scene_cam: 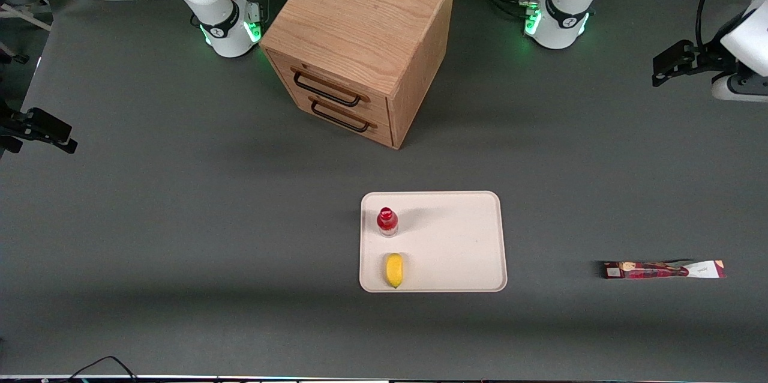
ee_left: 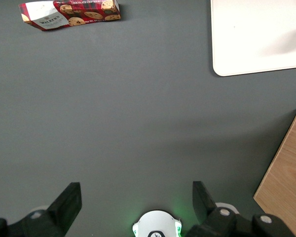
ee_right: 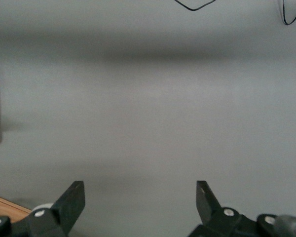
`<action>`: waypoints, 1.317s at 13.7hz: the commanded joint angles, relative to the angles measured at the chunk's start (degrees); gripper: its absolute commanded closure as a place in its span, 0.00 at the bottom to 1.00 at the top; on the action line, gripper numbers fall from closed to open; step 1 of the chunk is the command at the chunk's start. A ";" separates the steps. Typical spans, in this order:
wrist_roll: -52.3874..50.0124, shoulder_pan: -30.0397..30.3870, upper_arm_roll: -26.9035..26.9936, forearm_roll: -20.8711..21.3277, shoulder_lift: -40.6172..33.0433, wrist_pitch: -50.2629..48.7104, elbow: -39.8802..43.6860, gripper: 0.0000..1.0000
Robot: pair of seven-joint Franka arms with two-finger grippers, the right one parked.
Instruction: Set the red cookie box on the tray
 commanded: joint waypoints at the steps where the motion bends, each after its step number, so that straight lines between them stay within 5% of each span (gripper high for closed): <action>1: 1.39 0.14 0.44 0.75 0.30 -0.94 1.84 0.00; 5: 0.08 0.23 1.14 0.84 2.05 -0.95 1.93 0.00; 9: -5.80 0.32 3.32 7.51 5.47 0.19 3.59 0.00; 13: -19.15 0.67 8.60 6.99 16.80 2.55 12.38 0.00; 18: -45.07 0.67 9.67 7.87 29.11 20.20 12.21 0.00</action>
